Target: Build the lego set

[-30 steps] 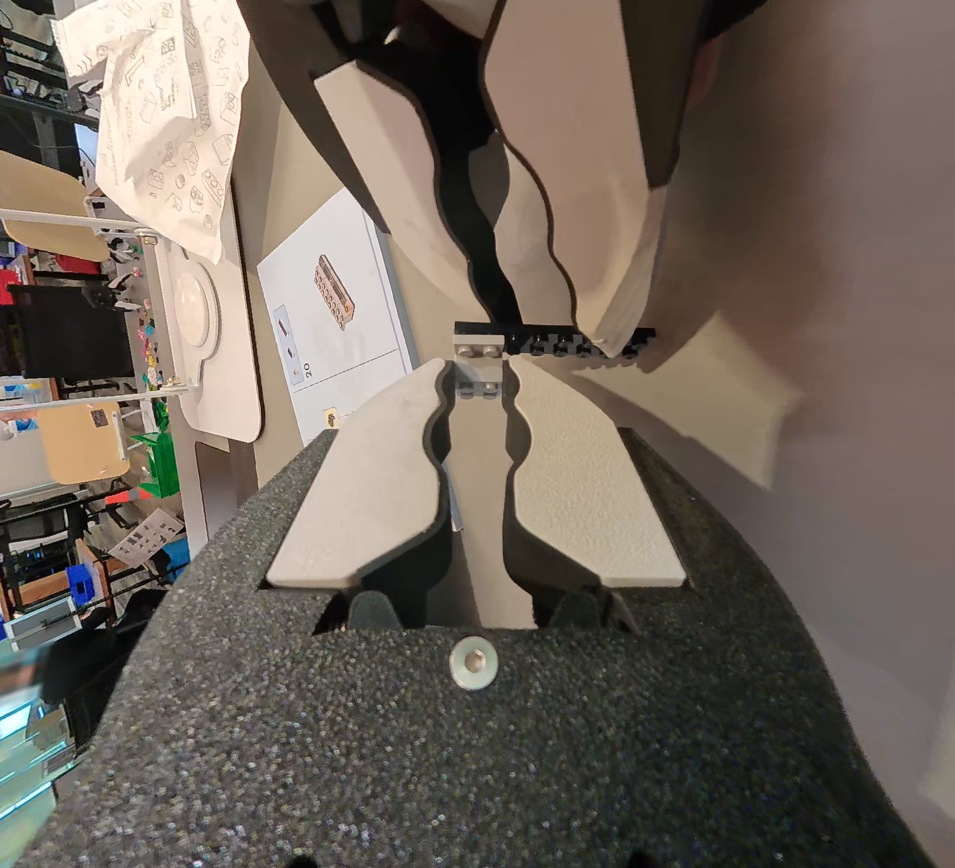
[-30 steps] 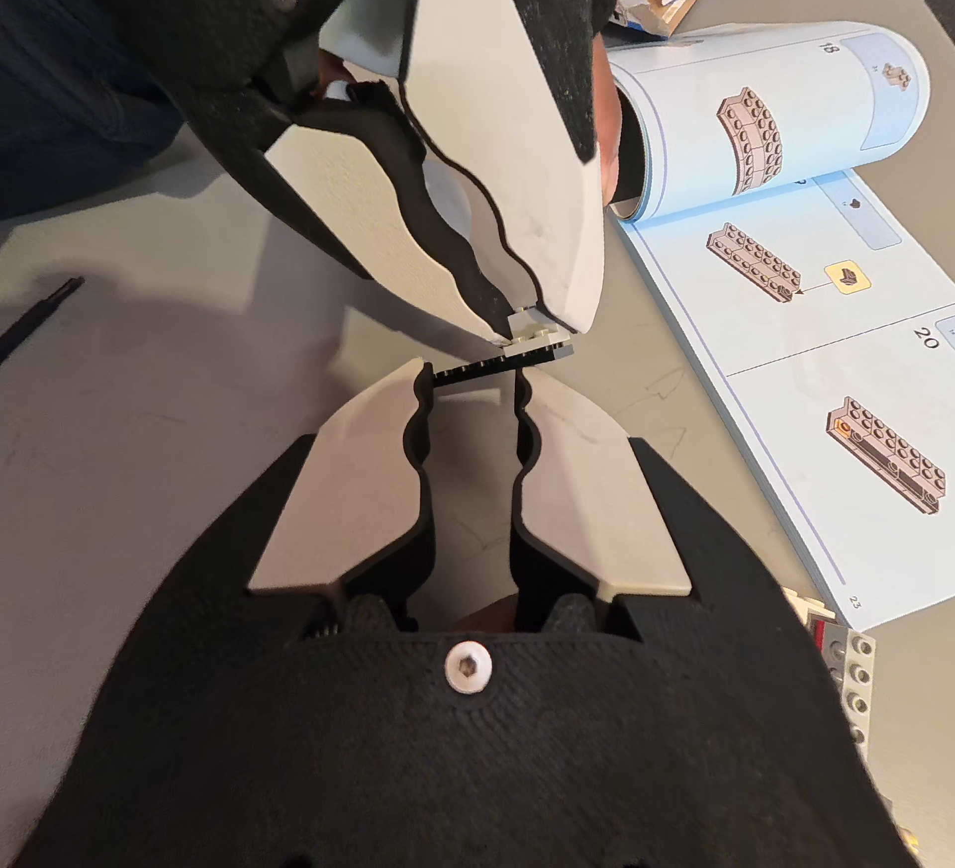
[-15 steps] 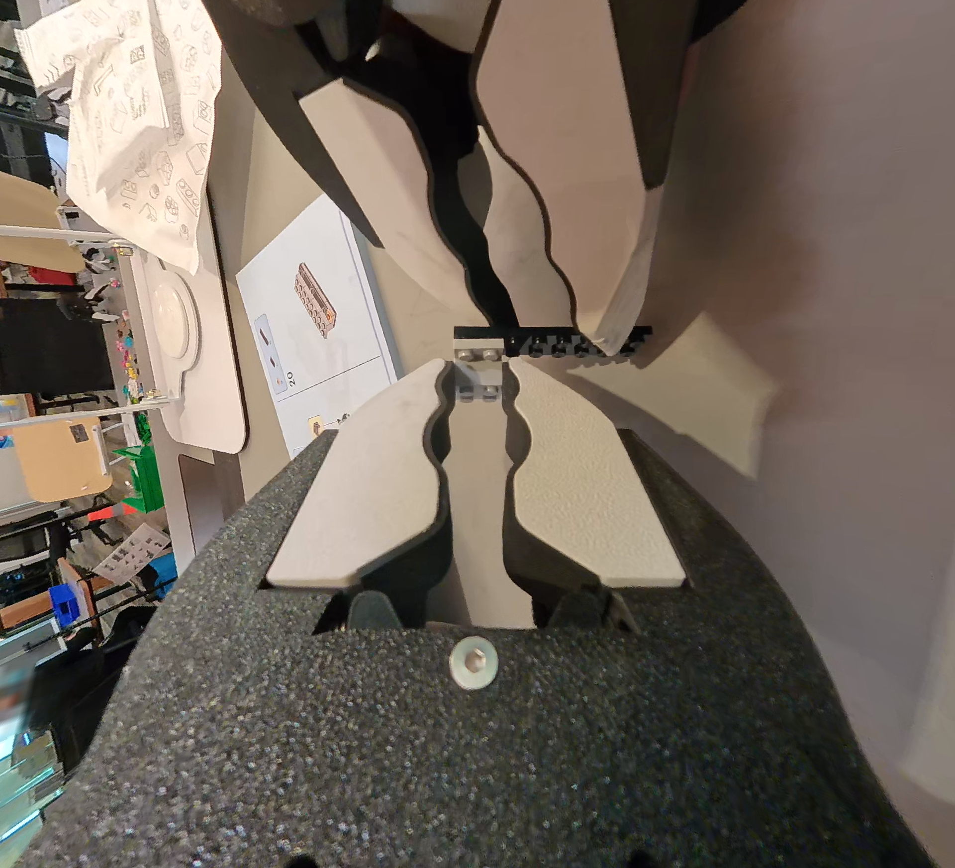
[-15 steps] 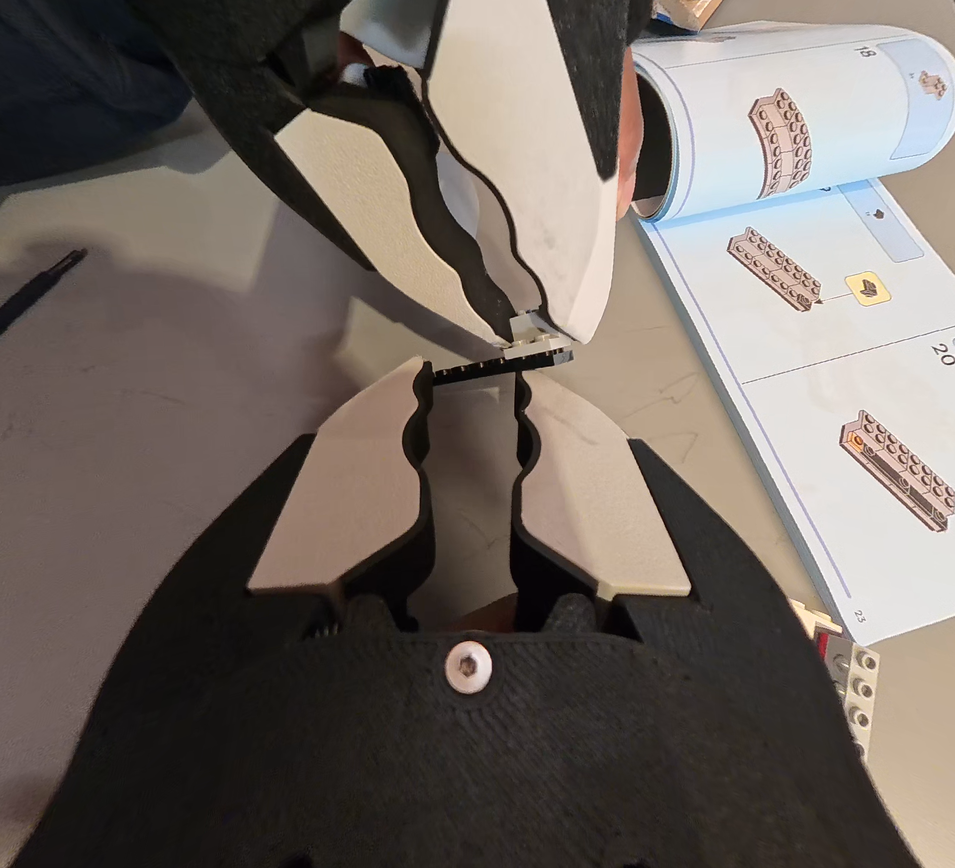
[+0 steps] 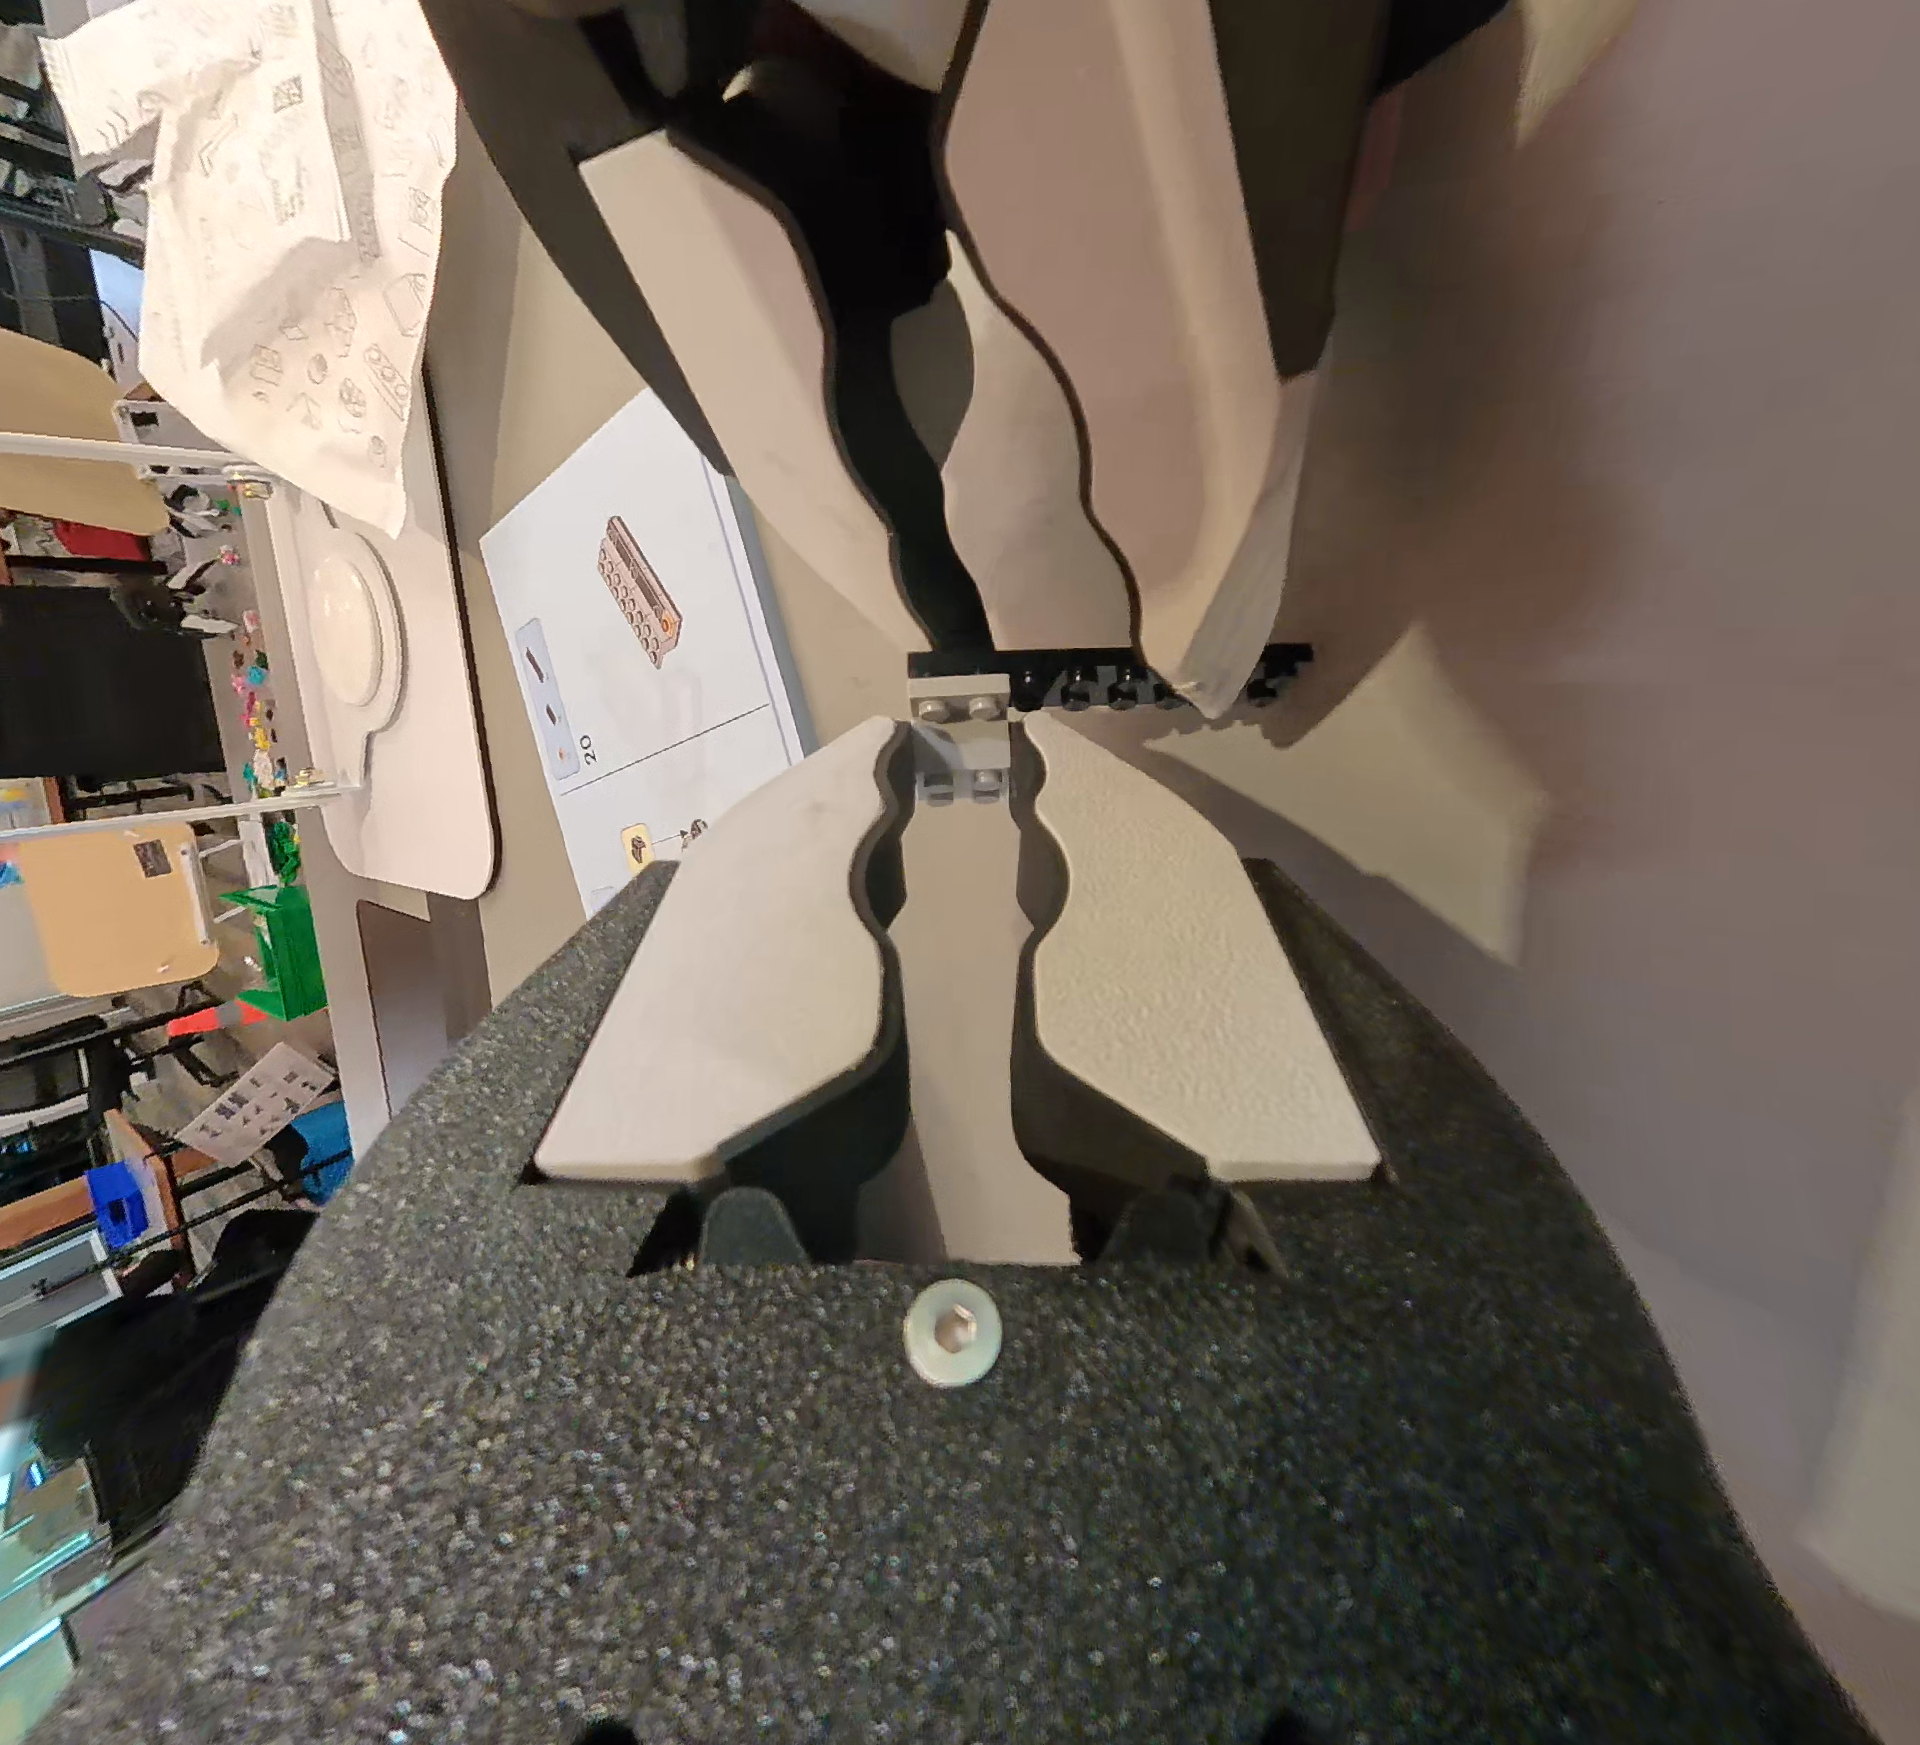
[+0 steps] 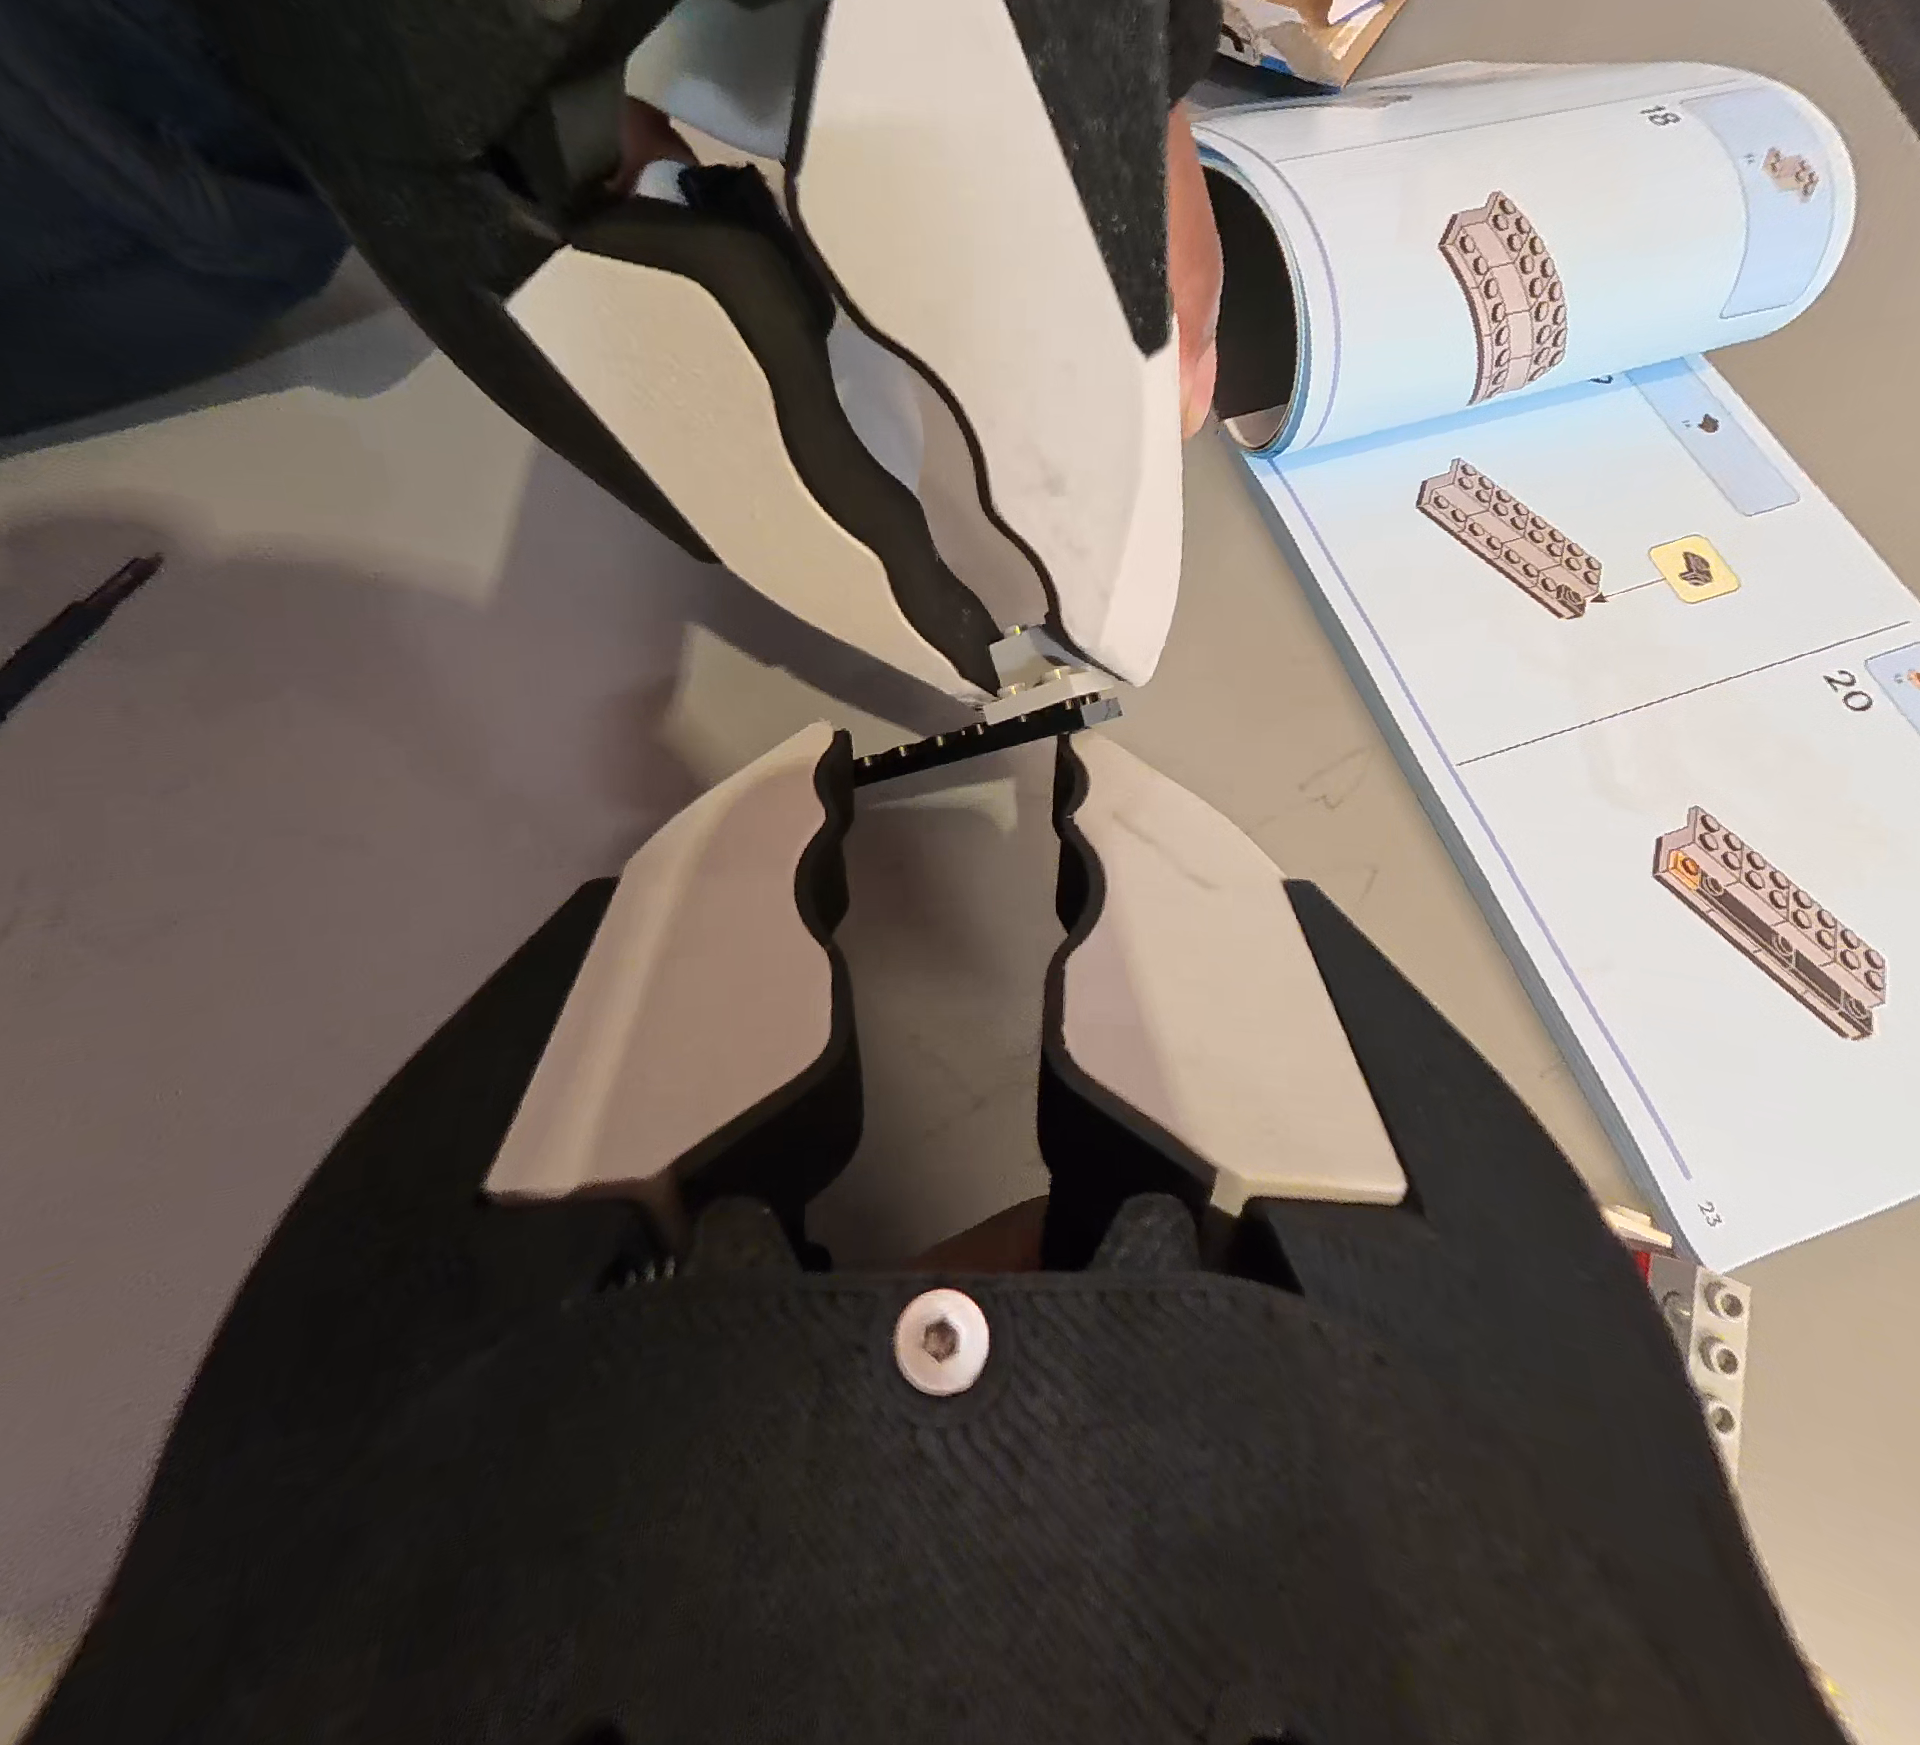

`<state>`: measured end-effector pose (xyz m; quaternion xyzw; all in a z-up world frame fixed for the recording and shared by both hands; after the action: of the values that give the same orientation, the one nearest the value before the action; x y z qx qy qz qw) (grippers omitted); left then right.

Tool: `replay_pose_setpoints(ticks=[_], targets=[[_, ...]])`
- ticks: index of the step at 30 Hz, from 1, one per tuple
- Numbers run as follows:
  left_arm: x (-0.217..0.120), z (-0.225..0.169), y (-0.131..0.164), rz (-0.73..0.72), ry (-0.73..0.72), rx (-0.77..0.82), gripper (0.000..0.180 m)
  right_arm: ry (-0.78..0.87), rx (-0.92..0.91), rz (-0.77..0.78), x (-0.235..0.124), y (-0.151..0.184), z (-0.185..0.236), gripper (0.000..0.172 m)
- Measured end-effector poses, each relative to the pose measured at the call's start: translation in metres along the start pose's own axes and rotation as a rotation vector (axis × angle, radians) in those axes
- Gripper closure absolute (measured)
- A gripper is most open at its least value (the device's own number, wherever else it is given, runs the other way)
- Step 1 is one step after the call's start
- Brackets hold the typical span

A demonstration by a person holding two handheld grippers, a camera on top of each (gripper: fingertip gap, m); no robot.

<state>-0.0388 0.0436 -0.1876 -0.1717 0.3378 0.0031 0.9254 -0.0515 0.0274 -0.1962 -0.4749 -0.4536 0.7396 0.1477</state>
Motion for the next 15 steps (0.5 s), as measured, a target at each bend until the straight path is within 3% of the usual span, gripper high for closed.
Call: replay_pose_setpoints(ticks=[15], targets=[[0.0017,-0.0006,-0.0044,0.001,0.004,-0.01,0.164,0.04,-0.019,0.011,-0.0016,-0.0004,-0.0028,0.137]])
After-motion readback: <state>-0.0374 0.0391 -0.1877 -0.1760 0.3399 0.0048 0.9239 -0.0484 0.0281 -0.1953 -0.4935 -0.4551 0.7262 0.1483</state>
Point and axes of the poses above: each gripper's, where its closed fingertips meet, x out along the fingers, y out of its underside, z = x × y across the jaws, the point moved 1 cm from there along -x, back along the fingers, and after that the axes turned 13 degrees about -y, right-handed, at the moved point
